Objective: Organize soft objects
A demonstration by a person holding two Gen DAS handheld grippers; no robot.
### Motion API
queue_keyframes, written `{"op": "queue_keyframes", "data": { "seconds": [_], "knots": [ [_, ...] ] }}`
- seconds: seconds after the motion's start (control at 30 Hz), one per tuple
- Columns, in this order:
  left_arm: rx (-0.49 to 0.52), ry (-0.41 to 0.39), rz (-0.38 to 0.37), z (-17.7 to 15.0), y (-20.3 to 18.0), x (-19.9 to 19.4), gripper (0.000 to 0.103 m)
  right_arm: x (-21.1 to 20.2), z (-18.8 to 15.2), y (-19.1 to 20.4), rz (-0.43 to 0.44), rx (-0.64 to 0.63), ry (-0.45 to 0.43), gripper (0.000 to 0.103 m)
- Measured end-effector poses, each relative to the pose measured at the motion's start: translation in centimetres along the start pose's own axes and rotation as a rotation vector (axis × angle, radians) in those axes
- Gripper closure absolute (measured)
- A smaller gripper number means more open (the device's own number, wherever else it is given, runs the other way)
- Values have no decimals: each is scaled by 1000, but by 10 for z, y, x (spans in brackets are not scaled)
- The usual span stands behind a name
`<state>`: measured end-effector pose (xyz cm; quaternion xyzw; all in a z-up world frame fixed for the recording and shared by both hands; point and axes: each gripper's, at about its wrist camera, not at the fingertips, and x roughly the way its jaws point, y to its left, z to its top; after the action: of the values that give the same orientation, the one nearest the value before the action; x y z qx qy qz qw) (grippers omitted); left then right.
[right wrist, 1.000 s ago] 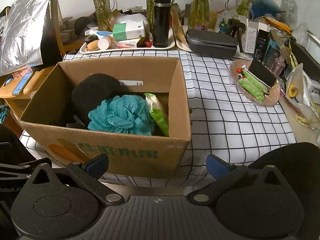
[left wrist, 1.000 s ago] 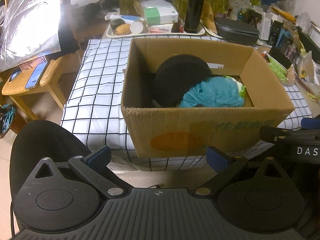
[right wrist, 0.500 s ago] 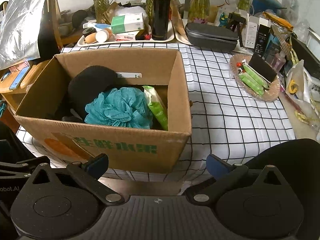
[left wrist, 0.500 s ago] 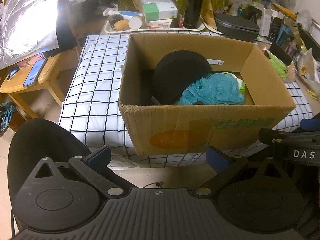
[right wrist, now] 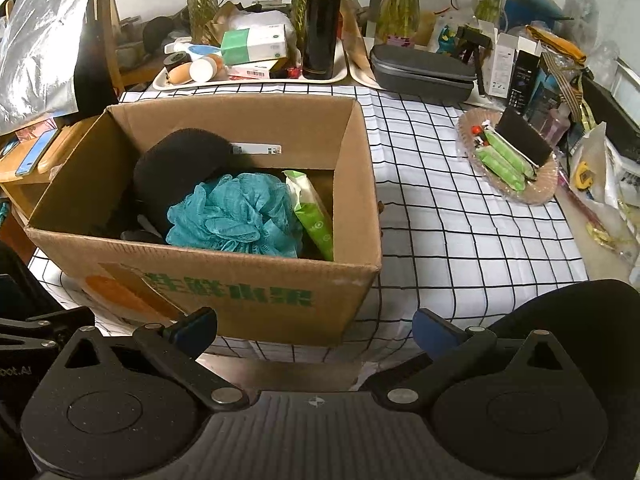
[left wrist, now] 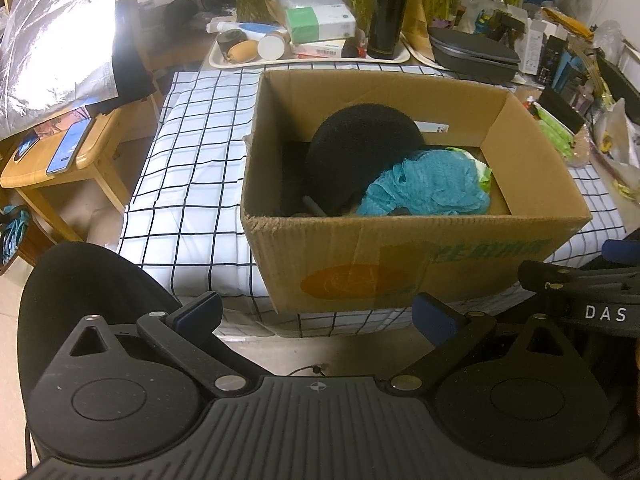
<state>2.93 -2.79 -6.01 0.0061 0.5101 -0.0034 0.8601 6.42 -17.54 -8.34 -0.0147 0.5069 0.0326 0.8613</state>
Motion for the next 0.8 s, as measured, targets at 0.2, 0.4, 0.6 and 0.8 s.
{"op": "queue_keyframes", "data": {
  "seconds": [0.2, 0.4, 0.6, 0.8],
  "knots": [
    [-5, -11, -2, 5, 5, -2, 0, -2, 3, 1, -45, -12, -12, 0],
    [-3, -31, 9, 11, 21, -4, 0, -3, 10, -2, -61, -23, -23, 0],
    [-2, -41, 28, 15, 40, -4, 0, -1, 13, -6, -58, -40, -20, 0],
    [-3, -48, 35, 16, 49, -5, 0, 0, 14, -10, -57, -33, -16, 0]
  ]
}}
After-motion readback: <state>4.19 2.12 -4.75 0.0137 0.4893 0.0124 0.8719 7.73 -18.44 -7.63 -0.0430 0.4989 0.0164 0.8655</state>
